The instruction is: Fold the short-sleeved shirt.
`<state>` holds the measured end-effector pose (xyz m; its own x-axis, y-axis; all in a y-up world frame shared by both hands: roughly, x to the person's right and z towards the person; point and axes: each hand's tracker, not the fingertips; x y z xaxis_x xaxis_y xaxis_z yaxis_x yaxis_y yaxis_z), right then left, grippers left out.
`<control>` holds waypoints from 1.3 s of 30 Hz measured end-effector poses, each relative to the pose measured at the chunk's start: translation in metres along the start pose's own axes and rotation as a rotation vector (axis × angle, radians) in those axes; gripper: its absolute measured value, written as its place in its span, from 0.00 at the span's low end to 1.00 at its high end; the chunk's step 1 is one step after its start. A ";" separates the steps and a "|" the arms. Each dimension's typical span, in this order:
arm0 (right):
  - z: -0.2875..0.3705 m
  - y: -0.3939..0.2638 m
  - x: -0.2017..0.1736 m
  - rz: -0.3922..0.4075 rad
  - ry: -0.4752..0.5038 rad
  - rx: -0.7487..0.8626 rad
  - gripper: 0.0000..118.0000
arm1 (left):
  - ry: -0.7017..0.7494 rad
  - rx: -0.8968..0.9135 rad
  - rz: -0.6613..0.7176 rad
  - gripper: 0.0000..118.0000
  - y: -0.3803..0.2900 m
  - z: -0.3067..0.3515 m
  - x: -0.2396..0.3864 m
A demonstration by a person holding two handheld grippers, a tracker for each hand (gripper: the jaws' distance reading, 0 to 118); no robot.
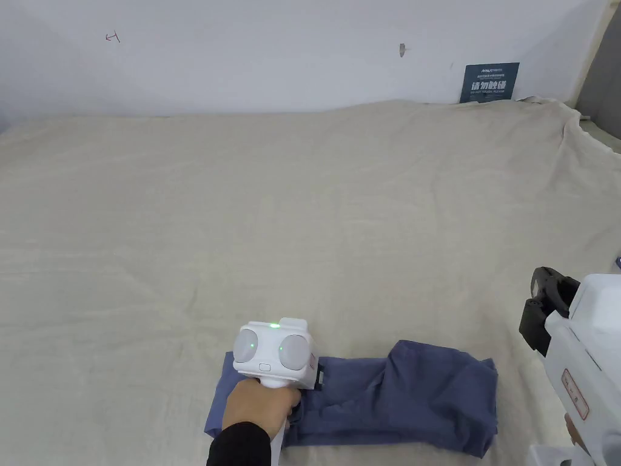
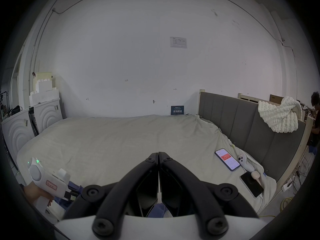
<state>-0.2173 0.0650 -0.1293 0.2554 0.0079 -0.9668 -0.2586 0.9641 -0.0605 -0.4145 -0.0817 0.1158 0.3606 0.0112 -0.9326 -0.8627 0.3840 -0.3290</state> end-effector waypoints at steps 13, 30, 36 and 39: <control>0.003 0.010 -0.003 0.008 0.010 0.015 0.00 | -0.194 0.243 0.197 0.78 0.000 0.093 -0.059; 0.003 0.010 -0.003 0.014 -0.002 0.004 0.00 | -0.008 0.425 0.097 0.00 -0.060 0.049 -0.107; 0.003 0.006 -0.001 0.012 -0.009 -0.010 0.00 | -0.061 0.363 0.058 0.00 -0.078 0.011 -0.085; 0.003 0.004 0.000 0.009 -0.013 -0.019 0.00 | -0.103 0.328 0.018 0.00 -0.084 -0.007 -0.063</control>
<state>-0.2150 0.0693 -0.1287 0.2651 0.0200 -0.9640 -0.2788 0.9587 -0.0568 -0.3677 -0.1215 0.2014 0.3949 0.1068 -0.9125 -0.7153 0.6591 -0.2324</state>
